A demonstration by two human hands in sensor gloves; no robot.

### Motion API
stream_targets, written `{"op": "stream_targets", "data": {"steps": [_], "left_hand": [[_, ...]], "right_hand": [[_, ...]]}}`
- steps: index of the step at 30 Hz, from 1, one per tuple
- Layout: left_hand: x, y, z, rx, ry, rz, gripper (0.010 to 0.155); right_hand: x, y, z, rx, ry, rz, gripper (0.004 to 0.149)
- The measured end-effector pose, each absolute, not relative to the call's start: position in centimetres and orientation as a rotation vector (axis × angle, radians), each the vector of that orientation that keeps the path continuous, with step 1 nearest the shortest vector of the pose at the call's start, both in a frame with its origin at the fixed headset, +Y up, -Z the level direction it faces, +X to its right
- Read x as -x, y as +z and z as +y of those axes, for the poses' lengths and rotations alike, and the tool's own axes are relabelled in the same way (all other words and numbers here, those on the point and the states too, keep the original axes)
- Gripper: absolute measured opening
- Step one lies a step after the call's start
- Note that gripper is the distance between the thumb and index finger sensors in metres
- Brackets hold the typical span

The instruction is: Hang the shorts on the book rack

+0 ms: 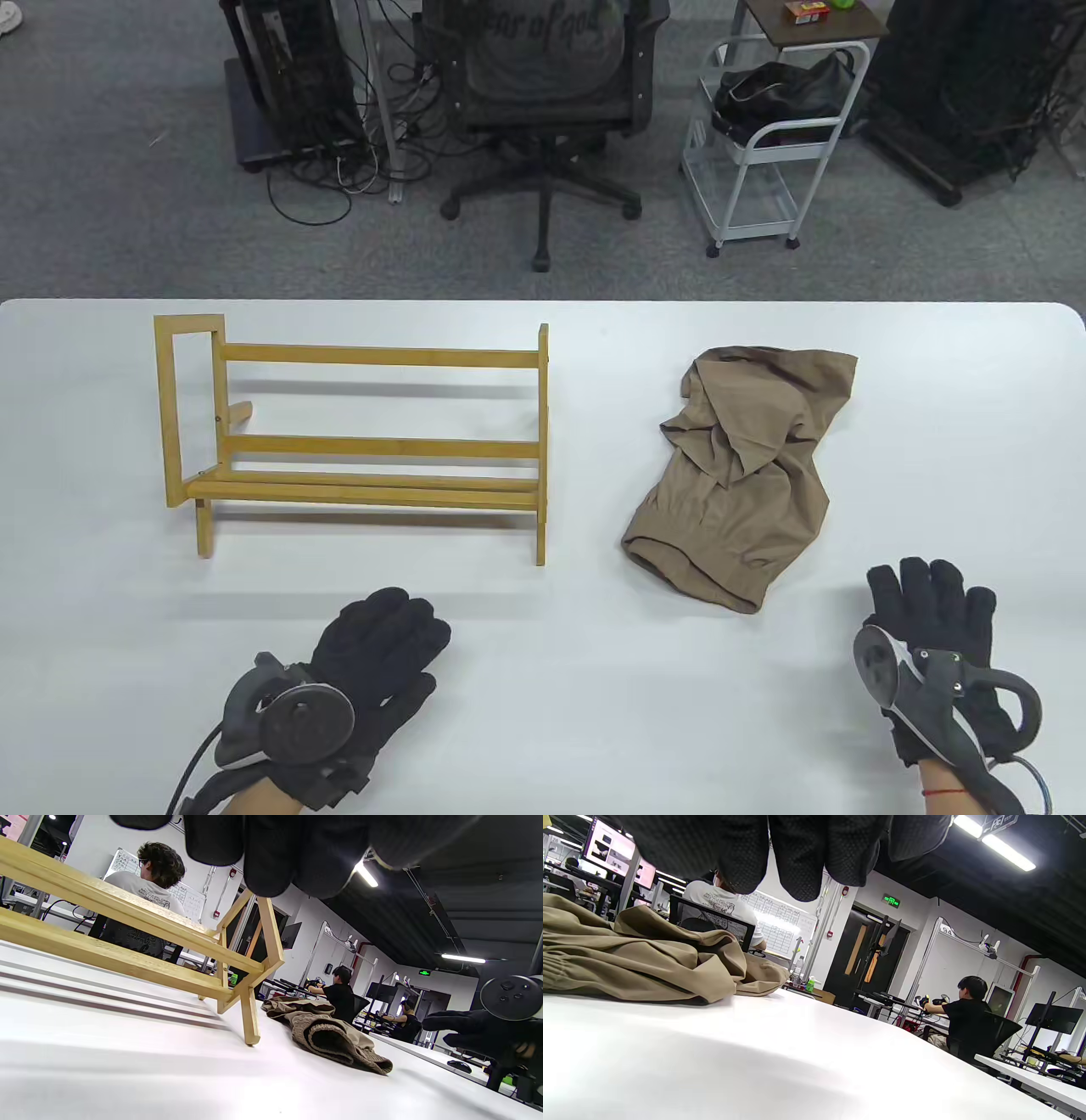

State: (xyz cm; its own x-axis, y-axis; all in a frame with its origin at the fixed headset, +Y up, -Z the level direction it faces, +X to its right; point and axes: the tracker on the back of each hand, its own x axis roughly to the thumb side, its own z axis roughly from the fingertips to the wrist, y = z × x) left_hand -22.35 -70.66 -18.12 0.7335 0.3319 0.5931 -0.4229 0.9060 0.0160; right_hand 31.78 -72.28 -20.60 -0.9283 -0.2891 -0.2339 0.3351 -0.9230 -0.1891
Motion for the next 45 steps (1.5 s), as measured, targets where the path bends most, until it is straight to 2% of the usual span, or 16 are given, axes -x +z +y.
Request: {"op": "stream_targets", "data": {"steps": [16, 23, 39, 45], "left_hand": [[22.7, -18.1, -70.5, -0.170, 0.427, -0.607, 0.056], [22.7, -18.1, -70.6, -0.163, 0.432, -0.602, 0.055], [22.6, -17.9, -70.6, -0.176, 0.428, -0.612, 0.055], [22.6, -17.9, -70.6, -0.174, 0.424, -0.609, 0.055]], "right_hand": [[-31.5, -20.7, -72.2, -0.287, -2.784, 0.304, 0.056], [-30.4, -20.8, -70.7, -0.262, -2.818, 0.388, 0.056], [-23.5, -22.6, -68.8, -0.033, -2.743, 0.449, 0.055], [-21.2, -23.5, -69.0, 0.034, -2.756, 0.438, 0.055]]}}
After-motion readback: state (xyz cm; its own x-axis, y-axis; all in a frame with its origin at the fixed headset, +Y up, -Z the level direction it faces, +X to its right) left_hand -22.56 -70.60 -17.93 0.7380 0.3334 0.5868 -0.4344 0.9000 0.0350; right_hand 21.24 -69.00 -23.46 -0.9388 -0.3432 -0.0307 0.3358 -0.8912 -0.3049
